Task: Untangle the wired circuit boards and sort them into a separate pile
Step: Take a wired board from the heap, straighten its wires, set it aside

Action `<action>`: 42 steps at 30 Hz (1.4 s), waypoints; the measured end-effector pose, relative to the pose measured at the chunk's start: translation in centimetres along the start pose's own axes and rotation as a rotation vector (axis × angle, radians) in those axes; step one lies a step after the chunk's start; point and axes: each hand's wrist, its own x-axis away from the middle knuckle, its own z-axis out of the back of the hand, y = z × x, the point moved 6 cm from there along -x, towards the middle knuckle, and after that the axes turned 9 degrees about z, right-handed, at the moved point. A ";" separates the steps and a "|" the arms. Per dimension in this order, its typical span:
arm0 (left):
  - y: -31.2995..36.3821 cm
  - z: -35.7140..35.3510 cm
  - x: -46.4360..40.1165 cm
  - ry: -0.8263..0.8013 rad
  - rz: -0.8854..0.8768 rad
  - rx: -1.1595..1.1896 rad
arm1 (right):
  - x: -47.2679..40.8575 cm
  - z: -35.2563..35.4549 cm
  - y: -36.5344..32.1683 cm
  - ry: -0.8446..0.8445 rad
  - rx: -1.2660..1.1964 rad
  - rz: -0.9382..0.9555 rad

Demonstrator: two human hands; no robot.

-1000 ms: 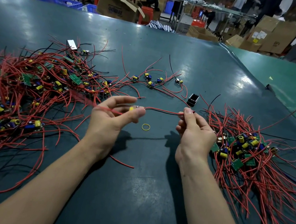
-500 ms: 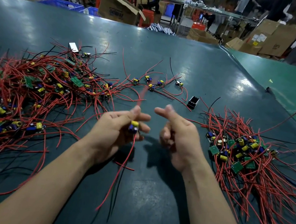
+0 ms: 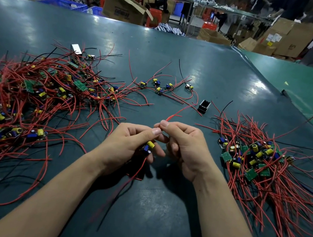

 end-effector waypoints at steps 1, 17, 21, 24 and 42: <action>0.0 -0.1 0.0 0.002 -0.011 0.003 | -0.1 0.1 0.0 0.014 -0.012 0.000; -0.3 0.0 -0.3 0.038 0.007 0.027 | -0.1 0.0 0.3 0.065 0.014 -0.032; -0.3 0.1 -0.3 0.040 0.004 0.032 | -0.1 -0.2 0.5 0.057 -0.026 -0.051; -0.1 -0.1 -0.3 0.033 -0.006 0.008 | -0.3 0.0 0.4 0.133 -0.026 -0.030; 0.0 -0.7 0.0 -0.043 -0.019 -0.078 | -0.5 1.4 0.3 0.383 -0.260 -0.005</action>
